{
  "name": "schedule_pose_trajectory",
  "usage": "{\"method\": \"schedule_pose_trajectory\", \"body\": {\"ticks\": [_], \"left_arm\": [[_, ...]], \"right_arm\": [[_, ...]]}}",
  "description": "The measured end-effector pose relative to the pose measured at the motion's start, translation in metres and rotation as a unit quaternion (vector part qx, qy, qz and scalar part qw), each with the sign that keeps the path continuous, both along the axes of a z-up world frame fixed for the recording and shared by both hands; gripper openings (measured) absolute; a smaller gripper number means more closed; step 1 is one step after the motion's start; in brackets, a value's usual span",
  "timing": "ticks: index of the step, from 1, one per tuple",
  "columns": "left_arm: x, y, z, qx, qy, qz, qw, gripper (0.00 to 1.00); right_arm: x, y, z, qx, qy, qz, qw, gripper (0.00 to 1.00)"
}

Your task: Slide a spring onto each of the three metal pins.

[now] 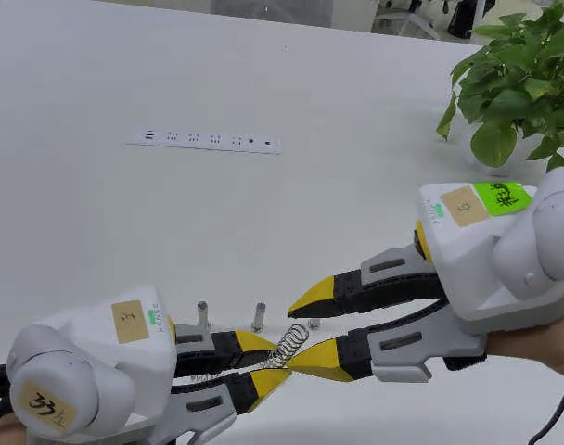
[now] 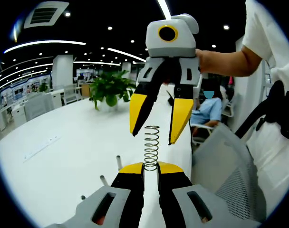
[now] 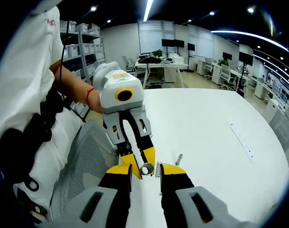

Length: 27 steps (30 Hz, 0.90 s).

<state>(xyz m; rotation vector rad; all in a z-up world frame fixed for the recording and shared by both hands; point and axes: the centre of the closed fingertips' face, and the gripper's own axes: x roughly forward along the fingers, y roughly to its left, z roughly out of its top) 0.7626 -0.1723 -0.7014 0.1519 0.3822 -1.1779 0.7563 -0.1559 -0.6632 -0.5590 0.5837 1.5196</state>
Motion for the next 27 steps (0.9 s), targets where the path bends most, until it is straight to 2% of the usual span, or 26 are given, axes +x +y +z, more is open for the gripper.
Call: {"method": "schedule_pose_trajectory", "body": {"ticks": [6, 10, 14, 21, 27], "left_arm": [[0.000, 0.003, -0.001, -0.003, -0.001, 0.003, 1.0000, 0.09], [0.001, 0.004, -0.002, -0.007, 0.000, 0.006, 1.0000, 0.09], [0.000, 0.003, -0.004, -0.007, -0.001, 0.005, 1.0000, 0.09], [0.002, 0.002, -0.005, -0.016, -0.001, 0.003, 0.9999, 0.09], [0.005, 0.007, -0.005, -0.024, -0.001, 0.010, 0.9997, 0.09]], "right_arm": [[-0.002, 0.002, -0.005, -0.049, -0.002, 0.059, 0.9971, 0.20], [-0.003, 0.003, -0.008, -0.072, -0.004, 0.083, 0.9939, 0.19], [-0.003, 0.004, -0.011, -0.101, -0.012, 0.112, 0.9885, 0.17], [-0.003, 0.008, -0.016, -0.137, -0.015, 0.146, 0.9796, 0.16], [0.000, 0.009, -0.019, -0.157, -0.017, 0.165, 0.9736, 0.14]]}}
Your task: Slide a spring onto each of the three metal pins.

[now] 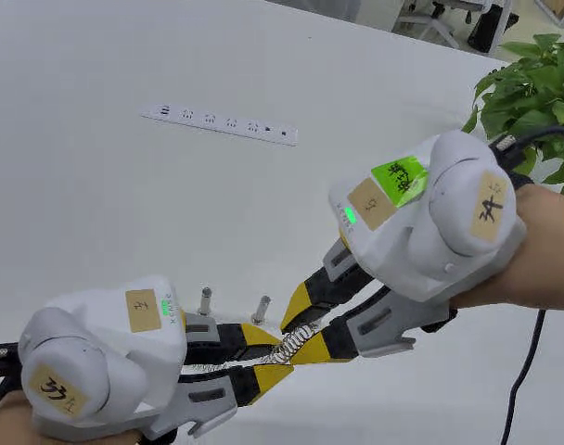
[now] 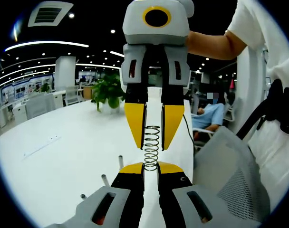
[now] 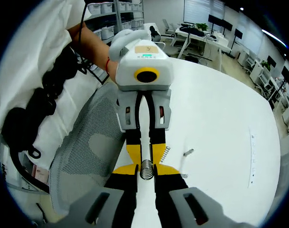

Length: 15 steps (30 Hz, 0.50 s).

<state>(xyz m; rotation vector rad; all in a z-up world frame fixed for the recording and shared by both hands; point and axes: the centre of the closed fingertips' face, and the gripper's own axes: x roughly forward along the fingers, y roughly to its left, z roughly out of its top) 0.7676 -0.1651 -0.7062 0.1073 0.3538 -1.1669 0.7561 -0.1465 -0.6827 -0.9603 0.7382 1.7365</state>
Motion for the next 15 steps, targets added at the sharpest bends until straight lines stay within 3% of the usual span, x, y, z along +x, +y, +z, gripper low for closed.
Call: {"method": "schedule_pose_trajectory", "body": {"ticks": [15], "left_arm": [[0.0022, 0.0062, -0.0027, -0.011, 0.003, 0.008, 0.9999, 0.10]], "right_arm": [[0.0014, 0.0070, -0.0031, -0.019, -0.003, 0.027, 0.9995, 0.12]]}}
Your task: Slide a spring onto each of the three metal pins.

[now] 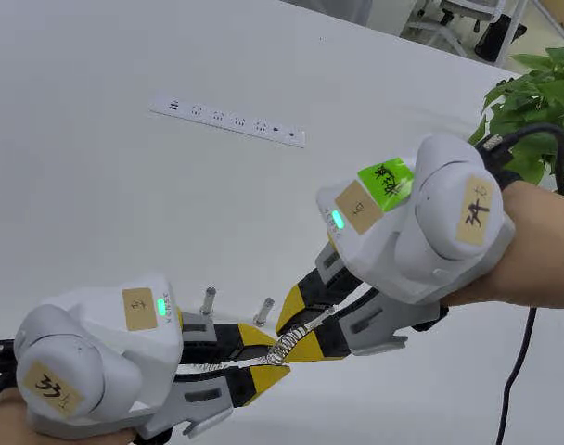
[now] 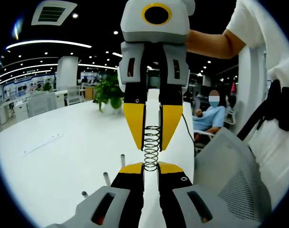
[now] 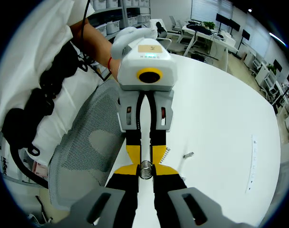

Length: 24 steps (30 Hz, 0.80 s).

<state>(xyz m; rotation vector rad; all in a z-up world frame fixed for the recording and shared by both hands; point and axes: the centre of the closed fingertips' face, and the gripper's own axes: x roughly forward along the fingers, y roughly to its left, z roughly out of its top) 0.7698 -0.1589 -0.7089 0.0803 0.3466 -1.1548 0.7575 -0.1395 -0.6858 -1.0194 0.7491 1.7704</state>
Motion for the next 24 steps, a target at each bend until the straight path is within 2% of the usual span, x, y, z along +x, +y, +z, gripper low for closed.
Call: {"method": "schedule_pose_trajectory", "body": {"ticks": [19, 24], "left_arm": [[0.003, 0.009, -0.006, -0.004, 0.003, 0.016, 0.9999, 0.11], [0.004, 0.015, -0.010, 0.000, 0.008, 0.022, 0.9997, 0.16]], "right_arm": [[0.003, 0.009, -0.008, -0.014, 0.004, 0.013, 0.9998, 0.12], [0.002, 0.013, -0.009, -0.016, 0.005, 0.019, 0.9997, 0.12]]}}
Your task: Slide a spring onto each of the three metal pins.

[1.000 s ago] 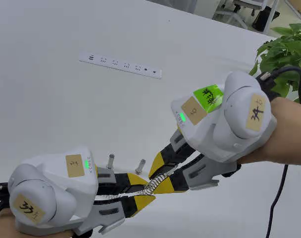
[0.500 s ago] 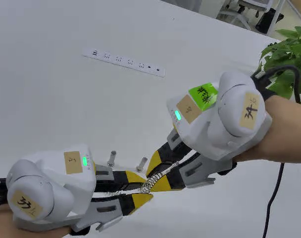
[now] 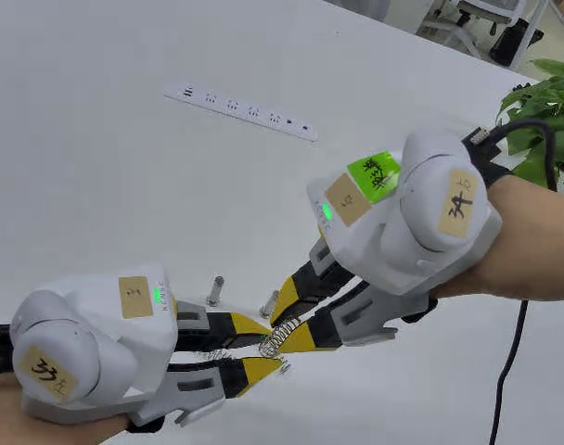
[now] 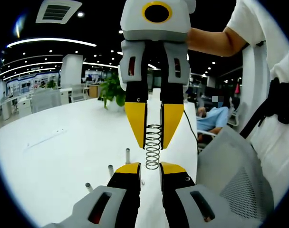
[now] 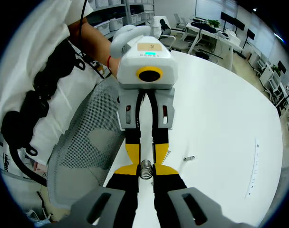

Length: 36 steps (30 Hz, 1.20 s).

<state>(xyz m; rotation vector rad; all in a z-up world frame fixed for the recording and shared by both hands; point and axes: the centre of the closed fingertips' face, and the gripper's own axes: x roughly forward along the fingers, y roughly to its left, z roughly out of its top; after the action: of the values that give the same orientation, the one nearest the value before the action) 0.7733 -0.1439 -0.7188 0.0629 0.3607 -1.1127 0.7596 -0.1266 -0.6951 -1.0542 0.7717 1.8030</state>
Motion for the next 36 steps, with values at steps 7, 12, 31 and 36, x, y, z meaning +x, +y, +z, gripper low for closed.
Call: {"method": "schedule_pose_trajectory", "body": {"ticks": [7, 12, 31, 36], "left_arm": [[0.001, 0.013, -0.005, 0.005, 0.003, 0.012, 0.9999, 0.18], [0.002, 0.026, -0.011, 0.015, 0.005, 0.025, 0.9995, 0.21], [0.002, 0.069, -0.035, 0.065, -0.009, 0.049, 0.9966, 0.49], [0.003, 0.070, -0.038, 0.071, -0.017, 0.048, 0.9962, 0.58]], "right_arm": [[0.005, 0.004, 0.000, -0.001, -0.002, 0.001, 1.0000, 0.12], [0.010, 0.008, -0.002, 0.000, -0.004, -0.001, 1.0000, 0.12], [0.069, 0.036, -0.018, 0.001, -0.058, -0.054, 0.9968, 0.12], [0.081, 0.040, -0.029, -0.009, -0.066, -0.063, 0.9959, 0.12]]}}
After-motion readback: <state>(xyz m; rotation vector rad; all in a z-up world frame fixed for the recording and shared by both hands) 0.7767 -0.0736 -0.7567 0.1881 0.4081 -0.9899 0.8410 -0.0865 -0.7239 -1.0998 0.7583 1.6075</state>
